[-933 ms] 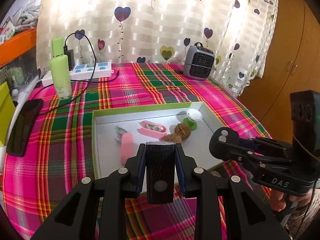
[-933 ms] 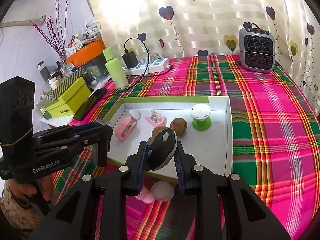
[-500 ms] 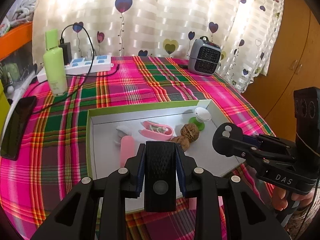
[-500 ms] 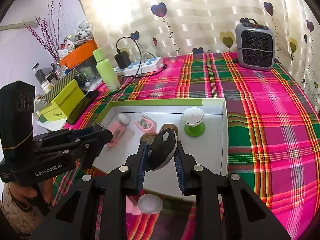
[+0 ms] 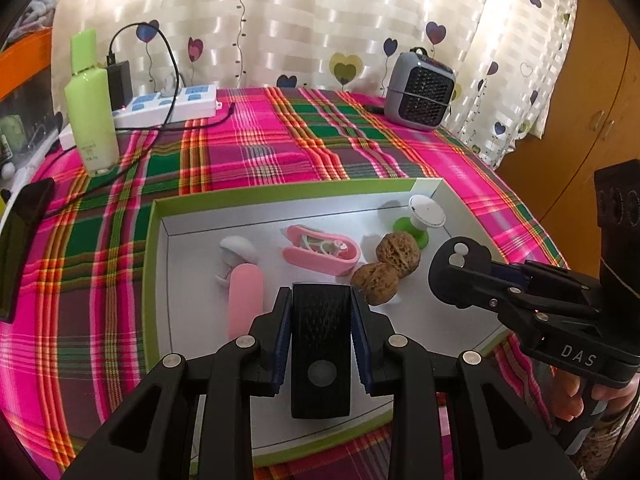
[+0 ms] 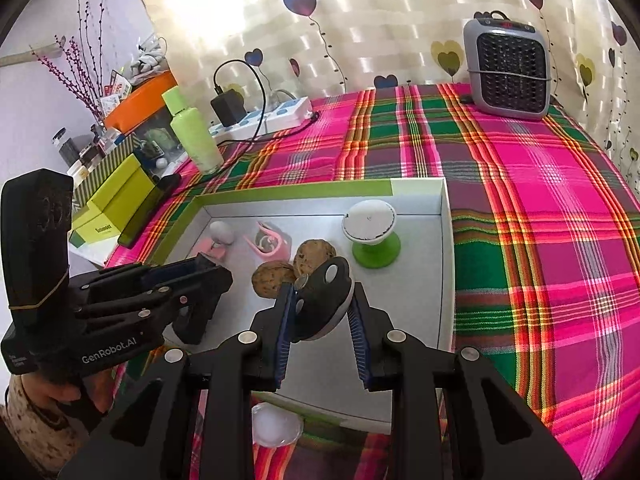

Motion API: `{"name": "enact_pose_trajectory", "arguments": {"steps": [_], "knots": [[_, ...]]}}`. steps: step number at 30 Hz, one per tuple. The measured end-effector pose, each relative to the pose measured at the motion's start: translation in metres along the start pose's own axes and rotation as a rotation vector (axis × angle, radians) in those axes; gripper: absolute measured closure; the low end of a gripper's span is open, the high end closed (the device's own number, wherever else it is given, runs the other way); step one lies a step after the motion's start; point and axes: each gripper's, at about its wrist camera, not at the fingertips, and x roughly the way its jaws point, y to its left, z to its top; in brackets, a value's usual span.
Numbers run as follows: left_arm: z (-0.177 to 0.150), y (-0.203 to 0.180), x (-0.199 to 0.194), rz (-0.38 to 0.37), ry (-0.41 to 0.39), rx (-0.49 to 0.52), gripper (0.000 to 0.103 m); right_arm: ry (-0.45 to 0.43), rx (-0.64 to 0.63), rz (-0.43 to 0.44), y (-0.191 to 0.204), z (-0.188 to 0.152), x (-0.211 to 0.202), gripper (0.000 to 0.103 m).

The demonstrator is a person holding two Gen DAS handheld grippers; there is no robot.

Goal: Organize objects

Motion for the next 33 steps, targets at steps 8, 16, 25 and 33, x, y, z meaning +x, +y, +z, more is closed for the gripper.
{"name": "enact_pose_trajectory", "arguments": {"steps": [8, 16, 25, 33], "knots": [[0.005, -0.003, 0.007, 0.010, 0.003, 0.014, 0.077, 0.007, -0.007, -0.033, -0.003, 0.002, 0.005, 0.075], [0.007, -0.005, 0.011, 0.013, 0.002, 0.011, 0.077, 0.006, -0.027, -0.061, -0.002, 0.004, 0.008, 0.075], [0.009, -0.004, 0.013, 0.011, 0.000, 0.003, 0.076, 0.000, -0.056, -0.097, -0.001, 0.004, 0.010, 0.075], [0.012, -0.005, 0.014, 0.017, -0.002, -0.001, 0.068, -0.005, -0.062, -0.091, 0.001, 0.004, 0.011, 0.063]]}}
